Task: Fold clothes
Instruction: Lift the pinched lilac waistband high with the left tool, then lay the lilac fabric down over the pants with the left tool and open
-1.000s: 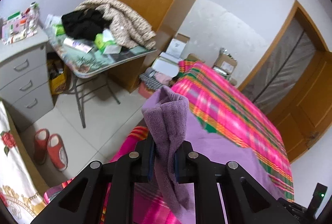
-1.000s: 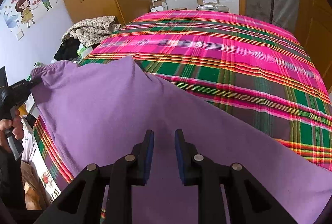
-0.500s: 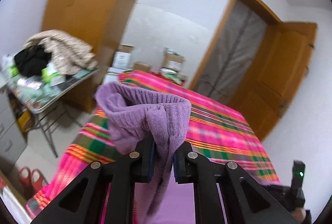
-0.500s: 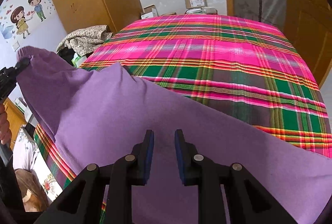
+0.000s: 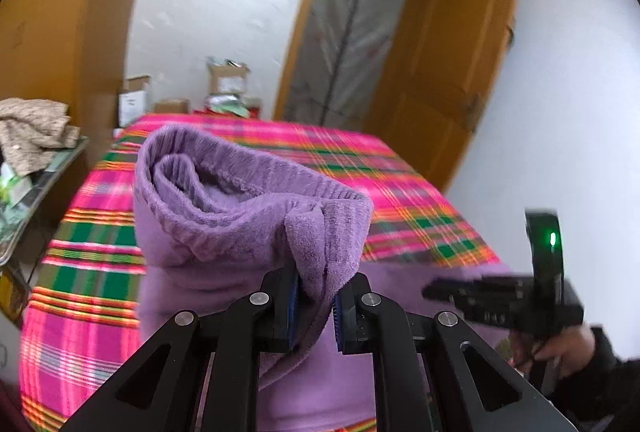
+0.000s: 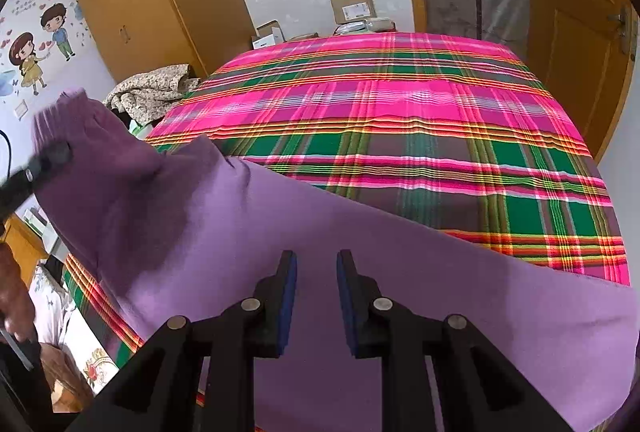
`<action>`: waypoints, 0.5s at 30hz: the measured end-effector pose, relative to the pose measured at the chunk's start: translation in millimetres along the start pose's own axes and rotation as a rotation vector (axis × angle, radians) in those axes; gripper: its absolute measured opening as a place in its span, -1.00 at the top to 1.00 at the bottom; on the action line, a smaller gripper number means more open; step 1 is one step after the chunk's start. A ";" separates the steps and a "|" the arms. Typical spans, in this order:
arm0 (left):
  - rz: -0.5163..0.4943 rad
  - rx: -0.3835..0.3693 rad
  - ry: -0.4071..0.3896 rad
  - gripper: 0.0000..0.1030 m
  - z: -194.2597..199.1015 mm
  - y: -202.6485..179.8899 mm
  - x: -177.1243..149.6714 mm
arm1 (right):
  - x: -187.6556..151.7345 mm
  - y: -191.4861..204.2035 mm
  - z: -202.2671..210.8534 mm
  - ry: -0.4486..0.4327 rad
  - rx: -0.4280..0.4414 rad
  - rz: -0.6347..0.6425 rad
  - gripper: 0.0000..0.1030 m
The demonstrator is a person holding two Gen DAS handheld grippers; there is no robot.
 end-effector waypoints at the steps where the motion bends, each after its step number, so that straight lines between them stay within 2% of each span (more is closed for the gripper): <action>1: -0.013 -0.008 0.020 0.74 -6.3 -5.9 -4.4 | -0.2 -0.3 0.0 0.000 0.000 -0.002 0.59; 6: -0.074 -0.040 0.121 0.74 -39.2 -28.8 -30.5 | -1.6 -3.0 0.4 0.000 0.004 -0.007 0.59; 11: -0.074 -0.018 0.216 0.74 -68.1 -32.2 -54.9 | -2.7 -3.0 -0.2 0.003 0.008 -0.009 0.59; 13: -0.073 -0.009 0.231 0.74 -71.0 -30.1 -60.4 | -2.8 -2.5 0.4 0.003 0.011 -0.007 0.59; 15: -0.082 0.000 0.230 0.66 -70.3 -29.3 -63.2 | -2.2 -1.3 0.8 0.000 0.020 -0.006 0.59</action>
Point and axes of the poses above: each gripper's, at about its wrist camera, not at the fingertips, and z roughly against the way its jaws point, y to its left, x to its top, the point moved 9 cm from there along -z, roughly the way its jaws point, and after that the axes turned 10 degrees about y, right-handed, at the moved point
